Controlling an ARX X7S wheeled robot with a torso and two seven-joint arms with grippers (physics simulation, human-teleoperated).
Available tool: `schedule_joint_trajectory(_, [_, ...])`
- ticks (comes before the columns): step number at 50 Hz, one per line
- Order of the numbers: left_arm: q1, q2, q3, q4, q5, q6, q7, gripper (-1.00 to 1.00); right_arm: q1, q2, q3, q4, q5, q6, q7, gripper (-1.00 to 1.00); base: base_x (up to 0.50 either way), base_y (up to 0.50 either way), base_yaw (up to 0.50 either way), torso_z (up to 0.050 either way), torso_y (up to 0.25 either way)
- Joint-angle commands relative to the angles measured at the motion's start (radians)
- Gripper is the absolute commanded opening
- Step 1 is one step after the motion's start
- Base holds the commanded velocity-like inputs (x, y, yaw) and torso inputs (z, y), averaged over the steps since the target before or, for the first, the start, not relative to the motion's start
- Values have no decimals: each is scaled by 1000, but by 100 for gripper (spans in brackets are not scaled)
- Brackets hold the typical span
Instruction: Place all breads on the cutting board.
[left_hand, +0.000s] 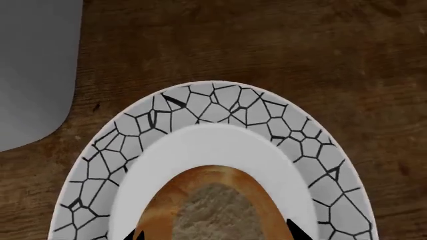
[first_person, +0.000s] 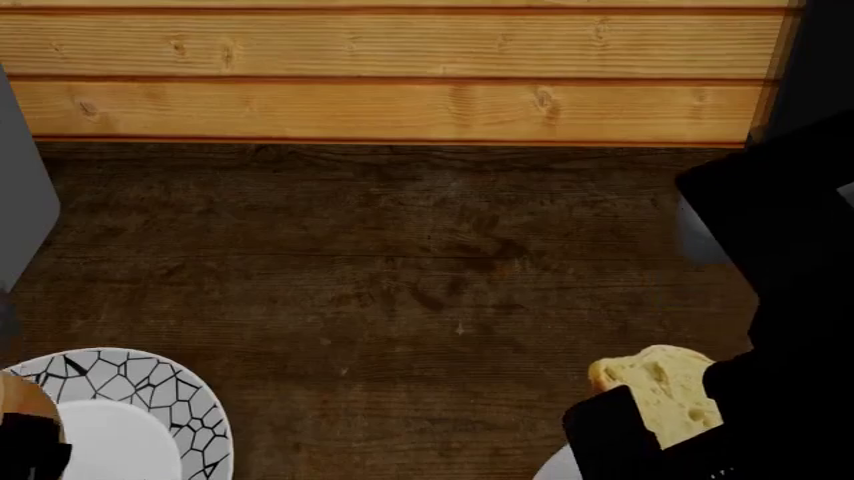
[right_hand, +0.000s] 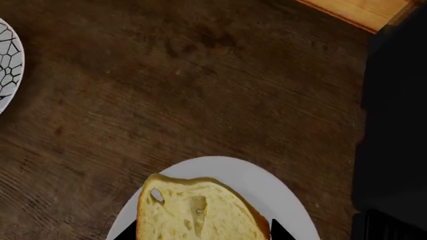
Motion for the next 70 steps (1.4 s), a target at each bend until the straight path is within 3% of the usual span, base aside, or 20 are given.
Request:
schedule_joint_trajectory(1, [-293, 37, -113, 37, -10, -95, -51, -100, 96, 3, 72, 29, -8, -3, -17, -100, 0, 0, 0, 0, 0])
schedule_joint_trajectory(8, [-351, 41, -190, 54, 161, -139, 31, -100, 85, 2, 136, 7, -92, -40, -43, -100, 0, 0, 0, 0, 0])
schedule_joint_trajectory(13, [-338, 30, -227, 93, 184, -110, 64, -100, 84, 9, 182, -26, -141, -97, -38, -100, 0, 0, -1, 0, 0])
schedule_joint_trajectory(16, [-336, 20, -244, 80, 126, -59, 53, -100, 76, 10, 199, -37, -180, -115, -39, -100, 0, 0, 0, 0, 0])
schedule_joint_trajectory(25, [-438, 35, -241, 51, 137, -119, 25, -100, 88, 2, 227, -71, -228, -164, -16, -100, -36, 0, 0, 0, 0])
schedule_joint_trajectory(33, [-435, 47, -252, 40, 145, -93, 35, -100, 93, 2, 243, -79, -255, -180, -19, -100, -321, 90, 0, 0, 0])
schedule_joint_trajectory(34, [-413, 44, -253, 22, 92, -55, 34, -100, 87, 4, 247, -82, -262, -187, -24, -100, -406, 180, 0, 0, 0])
schedule_joint_trajectory(47, [-422, 41, -262, 22, 205, -80, 58, -100, 58, -6, 258, -100, -328, -201, -52, -100, -454, 259, 0, 0, 0])
schedule_joint_trajectory(52, [-405, 41, -261, 32, 224, -71, 59, -100, 55, -7, 263, -105, -348, -200, -63, -100, -220, 477, 0, 0, 0])
schedule_joint_trajectory(54, [-381, 39, -261, 6, 164, -31, 52, -100, 52, -7, 262, -108, -349, -197, -69, -100, -58, 500, 0, 0, 0])
schedule_joint_trajectory(56, [-396, 42, -255, 24, 238, -68, 59, -100, 52, -6, 263, -111, -349, -198, -71, -100, -48, 500, 0, 0, 0])
schedule_joint_trajectory(70, [-421, 36, -248, 6, 218, -75, 28, -100, 50, -4, 268, -119, -349, -209, -78, -100, -50, 500, 0, 0, 0])
